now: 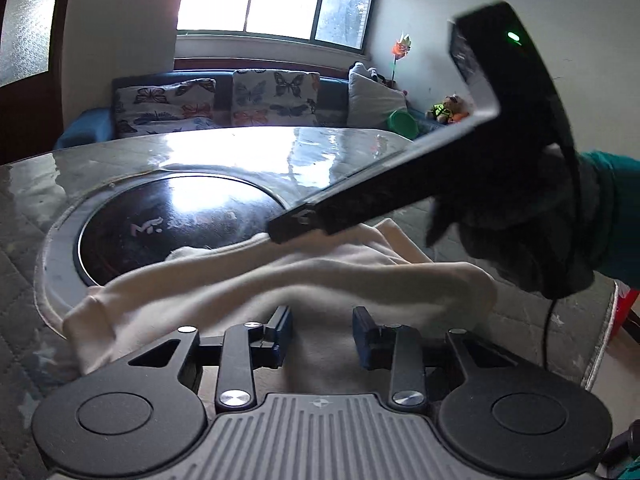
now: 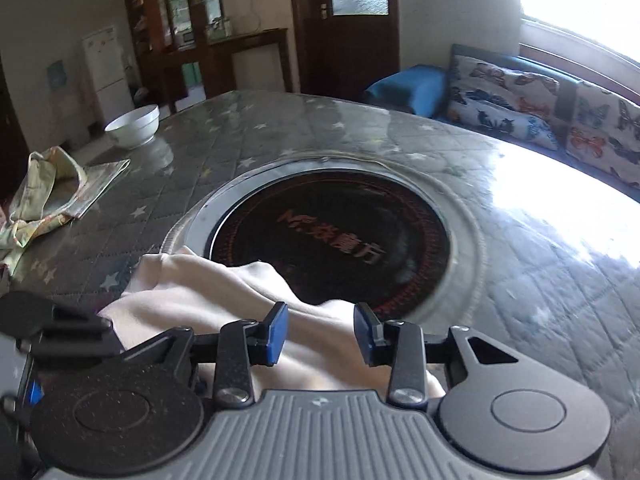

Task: Fold clothes
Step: 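Release the hem and press the folded shirt flat with both grippers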

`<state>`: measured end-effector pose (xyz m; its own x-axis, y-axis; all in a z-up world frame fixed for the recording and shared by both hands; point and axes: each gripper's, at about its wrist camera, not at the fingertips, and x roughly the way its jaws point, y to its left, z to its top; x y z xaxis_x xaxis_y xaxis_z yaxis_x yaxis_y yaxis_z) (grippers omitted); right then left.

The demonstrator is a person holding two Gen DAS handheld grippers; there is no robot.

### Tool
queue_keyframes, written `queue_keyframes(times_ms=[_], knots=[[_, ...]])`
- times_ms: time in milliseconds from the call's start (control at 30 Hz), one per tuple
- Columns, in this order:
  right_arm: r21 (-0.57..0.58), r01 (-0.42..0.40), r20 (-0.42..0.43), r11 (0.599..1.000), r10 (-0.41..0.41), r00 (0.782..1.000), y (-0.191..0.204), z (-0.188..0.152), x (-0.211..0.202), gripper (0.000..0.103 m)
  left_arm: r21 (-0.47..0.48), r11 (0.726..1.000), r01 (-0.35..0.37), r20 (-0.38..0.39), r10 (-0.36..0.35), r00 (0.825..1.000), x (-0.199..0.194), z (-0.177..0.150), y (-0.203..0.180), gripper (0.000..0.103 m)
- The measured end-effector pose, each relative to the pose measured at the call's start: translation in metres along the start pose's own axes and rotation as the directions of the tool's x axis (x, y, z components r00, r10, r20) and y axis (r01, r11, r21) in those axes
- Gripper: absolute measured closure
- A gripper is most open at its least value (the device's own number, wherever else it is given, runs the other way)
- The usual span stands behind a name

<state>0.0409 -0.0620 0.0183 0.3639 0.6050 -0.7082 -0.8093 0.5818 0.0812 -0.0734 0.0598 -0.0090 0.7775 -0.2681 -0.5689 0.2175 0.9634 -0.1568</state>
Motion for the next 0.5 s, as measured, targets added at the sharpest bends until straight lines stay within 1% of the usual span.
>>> queue_keyframes(times_ms=[67,200,300,500], knots=[[-0.015,0.000,-0.020,1.000,0.000,1.000,0.005,0.002,0.009,0.063,0.005,1.000,0.013,-0.005,-0.013,1.000,0.000,-0.003,-0.002,0.062],[-0.027,0.021,-0.056,0.999,-0.022,0.998,0.011,0.003,0.028,0.063,0.004,0.999,0.034,-0.013,-0.034,0.999,-0.001,-0.009,-0.005,0.061],[-0.018,0.033,-0.067,0.999,-0.034,0.997,0.011,0.004,0.038,0.063,-0.006,0.999,0.045,-0.012,-0.045,0.999,-0.002,-0.012,-0.005,0.061],[0.007,0.043,-0.078,0.999,-0.042,0.996,0.004,0.007,0.048,0.057,-0.008,0.998,0.065,-0.003,-0.065,0.998,-0.009,-0.017,-0.009,0.058]])
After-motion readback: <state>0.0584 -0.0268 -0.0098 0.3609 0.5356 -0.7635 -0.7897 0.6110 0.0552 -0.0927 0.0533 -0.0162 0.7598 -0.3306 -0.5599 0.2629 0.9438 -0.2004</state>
